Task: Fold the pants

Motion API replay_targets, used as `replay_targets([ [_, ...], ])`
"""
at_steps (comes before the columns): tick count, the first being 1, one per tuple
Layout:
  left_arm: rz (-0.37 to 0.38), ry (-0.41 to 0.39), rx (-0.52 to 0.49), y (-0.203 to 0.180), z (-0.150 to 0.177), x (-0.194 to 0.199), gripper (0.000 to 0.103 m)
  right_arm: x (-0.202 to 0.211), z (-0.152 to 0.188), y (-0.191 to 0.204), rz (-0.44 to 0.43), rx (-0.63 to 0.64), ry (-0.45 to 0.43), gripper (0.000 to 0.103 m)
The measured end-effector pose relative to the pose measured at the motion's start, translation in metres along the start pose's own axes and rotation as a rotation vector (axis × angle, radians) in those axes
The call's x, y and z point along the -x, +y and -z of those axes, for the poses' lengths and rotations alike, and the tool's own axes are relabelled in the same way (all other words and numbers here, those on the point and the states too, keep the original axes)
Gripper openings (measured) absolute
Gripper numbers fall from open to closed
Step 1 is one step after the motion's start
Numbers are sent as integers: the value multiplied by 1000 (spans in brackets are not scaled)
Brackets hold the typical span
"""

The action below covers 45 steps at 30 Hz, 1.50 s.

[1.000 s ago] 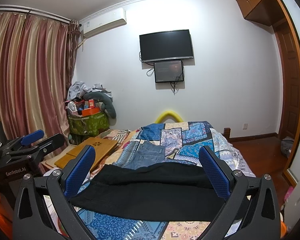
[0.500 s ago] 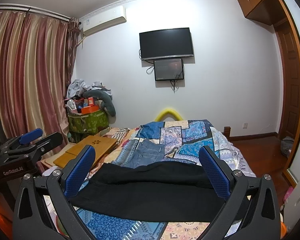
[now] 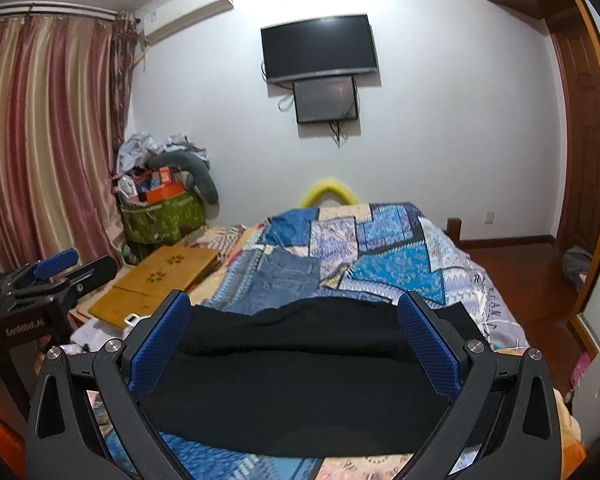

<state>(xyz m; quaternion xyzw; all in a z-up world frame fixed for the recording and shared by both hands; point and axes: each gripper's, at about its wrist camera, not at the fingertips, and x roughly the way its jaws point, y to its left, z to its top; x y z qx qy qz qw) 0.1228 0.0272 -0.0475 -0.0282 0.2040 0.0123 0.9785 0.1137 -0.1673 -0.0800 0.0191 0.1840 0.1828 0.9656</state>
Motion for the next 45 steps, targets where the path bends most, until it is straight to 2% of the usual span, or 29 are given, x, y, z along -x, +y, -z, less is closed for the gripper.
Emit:
replay_targets([
  [5,-48,87,-10,26,-1,-71,103,-38,-2,-19,11,7,55,103],
  [9,-69,197,-26,56,2,-132,103,-70,-4,-31,21,32,106,103],
  [16,-129,363,-18,116,21,-226,103,-141,6,-55,31,93,255,103],
  [18,-144,413,-10,133,31,-249,97,-161,11,-65,27,106,302,103],
  [21,-174,493,-14,156,48,-278,90,-188,17,-77,15,117,365,103],
  [24,-180,577,-9,175,67,-307,89,-218,23,-90,-33,87,444,103],
  [28,-178,667,28,193,88,-336,89,-254,35,-102,-23,116,547,101],
  [32,-134,712,73,200,102,-357,89,-277,35,-111,-36,105,569,100],
  [36,-134,739,92,204,108,-377,88,-298,32,-108,-47,120,585,100],
  [37,-126,747,102,206,110,-382,86,-303,32,-107,-53,128,592,99],
  [39,-117,761,120,208,112,-389,63,-313,32,-106,-67,142,607,95],
  [41,-79,783,147,207,114,-393,51,-323,35,-103,-83,160,633,90],
  [45,-100,756,82,195,110,-387,31,-334,45,-98,-73,209,662,87],
])
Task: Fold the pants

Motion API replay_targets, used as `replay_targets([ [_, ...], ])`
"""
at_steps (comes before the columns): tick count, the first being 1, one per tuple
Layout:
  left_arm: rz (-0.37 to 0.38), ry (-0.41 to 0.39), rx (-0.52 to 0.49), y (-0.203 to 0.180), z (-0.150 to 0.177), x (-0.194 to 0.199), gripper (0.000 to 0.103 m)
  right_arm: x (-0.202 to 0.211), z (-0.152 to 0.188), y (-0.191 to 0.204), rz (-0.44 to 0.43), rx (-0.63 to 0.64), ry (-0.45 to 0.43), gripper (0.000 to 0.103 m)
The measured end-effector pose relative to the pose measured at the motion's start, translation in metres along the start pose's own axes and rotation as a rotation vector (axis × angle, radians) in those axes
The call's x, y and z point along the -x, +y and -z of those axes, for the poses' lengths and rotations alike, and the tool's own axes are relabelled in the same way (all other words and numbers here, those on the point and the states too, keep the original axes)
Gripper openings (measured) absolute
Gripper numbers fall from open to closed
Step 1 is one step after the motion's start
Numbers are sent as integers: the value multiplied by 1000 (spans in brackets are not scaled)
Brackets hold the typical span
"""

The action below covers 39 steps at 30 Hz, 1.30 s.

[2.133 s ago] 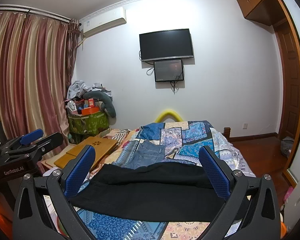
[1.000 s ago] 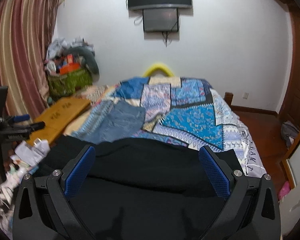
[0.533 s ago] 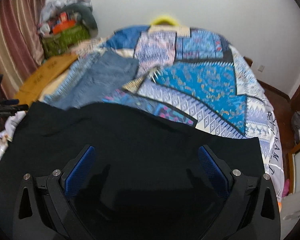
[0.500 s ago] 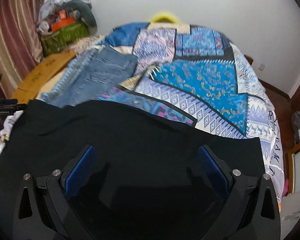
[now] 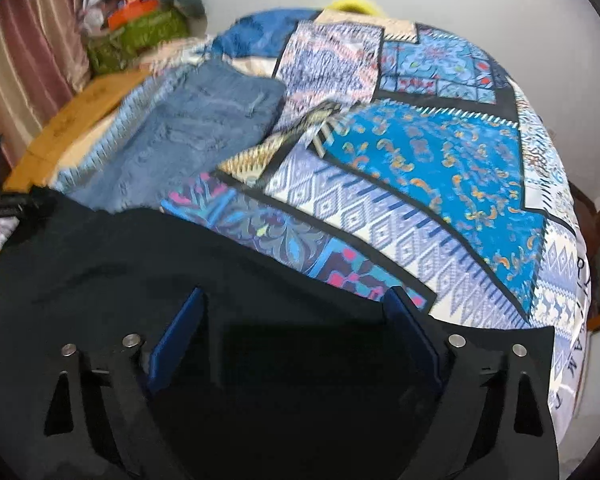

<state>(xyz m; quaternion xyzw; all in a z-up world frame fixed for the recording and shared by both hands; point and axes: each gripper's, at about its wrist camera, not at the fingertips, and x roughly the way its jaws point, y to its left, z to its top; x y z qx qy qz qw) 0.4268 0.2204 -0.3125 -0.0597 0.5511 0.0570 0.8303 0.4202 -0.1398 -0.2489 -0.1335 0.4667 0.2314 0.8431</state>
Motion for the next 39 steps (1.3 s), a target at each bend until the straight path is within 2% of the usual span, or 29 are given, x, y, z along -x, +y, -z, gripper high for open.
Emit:
replay_targets([
  [1,-7,-8,-12,-3,1,4,29,1,1,1,-2,5,-11,85],
  [4,-22,-22,-21,-5,4,14,23,4,5,2,-20,5,-27,68],
  [6,-20,-24,-20,-6,5,19,18,7,7,6,-14,12,-35,48],
  [7,-28,-29,-25,-7,5,23,18,9,8,9,-12,19,-36,42],
  [9,-45,-48,-29,-10,5,32,16,10,8,14,1,24,-30,21],
  [12,-57,-100,-26,-11,-1,54,15,11,10,22,29,44,-14,8],
  [16,-66,-165,-32,-11,-13,89,14,27,6,18,49,21,-39,5],
  [21,-45,-256,-52,-14,-23,137,13,74,-2,12,61,-35,-154,5],
  [25,-24,-296,-65,-16,-14,166,13,108,3,19,63,-40,-204,5],
  [30,-21,-316,-88,-22,22,189,13,138,26,33,54,-32,-230,5],
  [39,-28,-332,-76,-12,105,226,9,182,89,62,-10,-78,-258,5],
])
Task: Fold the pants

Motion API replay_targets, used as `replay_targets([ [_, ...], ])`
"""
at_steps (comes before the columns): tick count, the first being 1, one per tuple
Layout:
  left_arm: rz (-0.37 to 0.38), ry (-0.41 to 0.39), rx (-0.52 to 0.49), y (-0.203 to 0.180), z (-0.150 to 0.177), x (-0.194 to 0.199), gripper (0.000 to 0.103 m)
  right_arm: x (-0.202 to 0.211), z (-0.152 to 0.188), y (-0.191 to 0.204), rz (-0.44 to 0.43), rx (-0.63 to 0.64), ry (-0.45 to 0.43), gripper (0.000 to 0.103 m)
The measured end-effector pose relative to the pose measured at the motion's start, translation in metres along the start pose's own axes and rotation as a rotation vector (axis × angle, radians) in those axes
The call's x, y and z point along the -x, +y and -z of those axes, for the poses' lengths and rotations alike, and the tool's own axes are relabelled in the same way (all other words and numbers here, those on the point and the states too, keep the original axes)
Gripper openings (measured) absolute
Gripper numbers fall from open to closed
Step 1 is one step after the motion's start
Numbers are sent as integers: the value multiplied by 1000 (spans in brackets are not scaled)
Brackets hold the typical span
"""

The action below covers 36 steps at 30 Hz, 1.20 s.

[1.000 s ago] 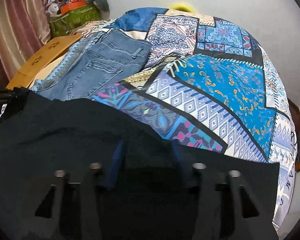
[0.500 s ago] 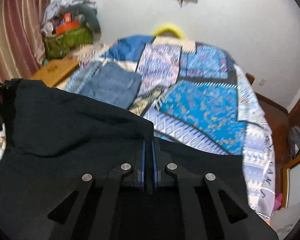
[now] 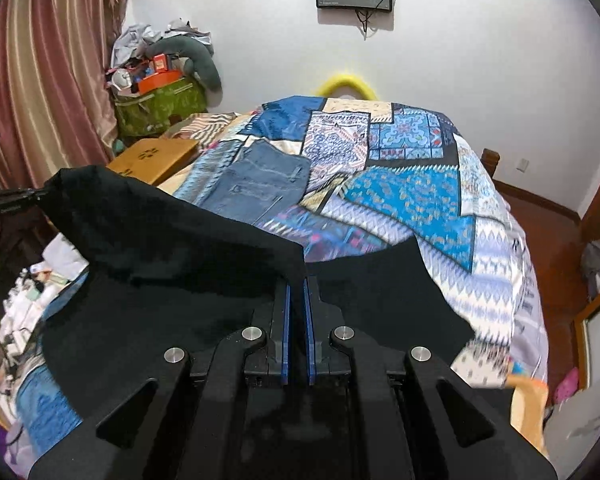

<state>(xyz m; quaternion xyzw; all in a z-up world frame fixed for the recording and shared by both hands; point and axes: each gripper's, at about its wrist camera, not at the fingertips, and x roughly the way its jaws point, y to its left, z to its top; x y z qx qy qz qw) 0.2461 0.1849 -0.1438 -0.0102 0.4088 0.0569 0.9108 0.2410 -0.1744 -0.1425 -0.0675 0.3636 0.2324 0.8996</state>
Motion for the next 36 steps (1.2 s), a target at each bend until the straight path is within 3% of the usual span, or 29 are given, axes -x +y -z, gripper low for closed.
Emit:
replay_targets([
  [9,-14,55,31,9,77,24,9,27,58,19,-39,-38,19,5],
  [18,-21,233,51,6,148,-5,9,22,112,35,-69,-44,116,6],
  [21,-28,265,65,9,154,-9,9,26,118,35,-79,-40,137,6],
  [25,-37,241,85,11,145,2,11,39,117,31,-58,-40,125,7],
  [28,-40,211,109,14,131,12,15,50,110,22,-49,-81,94,20],
  [32,-61,155,97,11,110,25,27,60,93,12,-18,-99,37,39],
  [36,-60,64,95,6,84,40,62,59,73,4,21,-93,-1,58],
])
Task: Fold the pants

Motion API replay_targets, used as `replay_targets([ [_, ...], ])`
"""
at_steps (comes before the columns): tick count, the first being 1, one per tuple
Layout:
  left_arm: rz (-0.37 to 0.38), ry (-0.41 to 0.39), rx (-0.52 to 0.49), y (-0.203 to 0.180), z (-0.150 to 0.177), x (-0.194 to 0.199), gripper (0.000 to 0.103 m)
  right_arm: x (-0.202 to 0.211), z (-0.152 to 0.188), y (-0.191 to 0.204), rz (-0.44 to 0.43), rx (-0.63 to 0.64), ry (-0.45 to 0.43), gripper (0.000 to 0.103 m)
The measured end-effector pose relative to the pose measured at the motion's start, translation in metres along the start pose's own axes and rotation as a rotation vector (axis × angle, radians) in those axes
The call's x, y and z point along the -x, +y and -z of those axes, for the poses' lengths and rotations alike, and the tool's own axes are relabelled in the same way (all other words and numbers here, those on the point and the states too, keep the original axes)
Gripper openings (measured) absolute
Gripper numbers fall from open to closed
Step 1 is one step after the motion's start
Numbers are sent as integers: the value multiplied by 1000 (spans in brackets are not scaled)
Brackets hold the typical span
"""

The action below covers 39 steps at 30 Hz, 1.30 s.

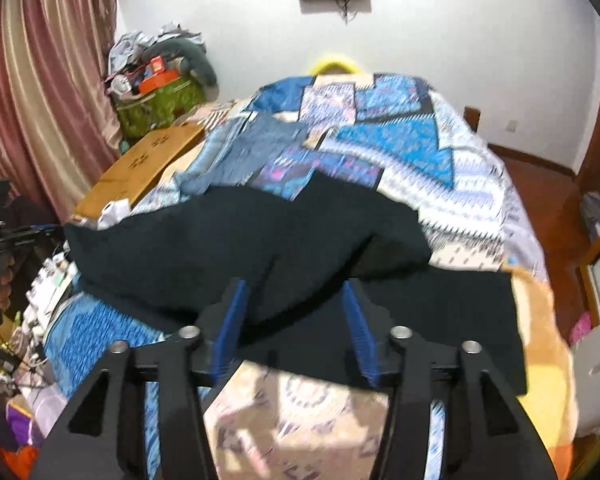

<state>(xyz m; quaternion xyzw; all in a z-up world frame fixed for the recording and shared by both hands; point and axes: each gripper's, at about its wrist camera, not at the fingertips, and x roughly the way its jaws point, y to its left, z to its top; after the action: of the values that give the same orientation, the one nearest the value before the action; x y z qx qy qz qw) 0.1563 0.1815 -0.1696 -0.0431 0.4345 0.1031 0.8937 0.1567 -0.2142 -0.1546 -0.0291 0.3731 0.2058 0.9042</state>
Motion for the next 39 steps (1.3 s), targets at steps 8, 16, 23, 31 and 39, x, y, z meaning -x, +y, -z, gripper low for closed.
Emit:
replay_targets([
  [8,50,-48,-61,-35,-43,-12,85,-34,-43,-14,8,8,1,73],
  [16,77,4,-123,-83,-74,-70,90,-102,-81,-24,-30,23,114,73],
  [23,84,62,-161,-110,-85,-124,91,-167,-103,-25,-20,56,193,73],
  [31,111,135,-154,-121,-81,-165,91,-240,-106,-49,-1,-30,328,73],
  [39,109,170,-182,-134,-68,-175,91,-243,-96,-54,14,-50,285,57],
])
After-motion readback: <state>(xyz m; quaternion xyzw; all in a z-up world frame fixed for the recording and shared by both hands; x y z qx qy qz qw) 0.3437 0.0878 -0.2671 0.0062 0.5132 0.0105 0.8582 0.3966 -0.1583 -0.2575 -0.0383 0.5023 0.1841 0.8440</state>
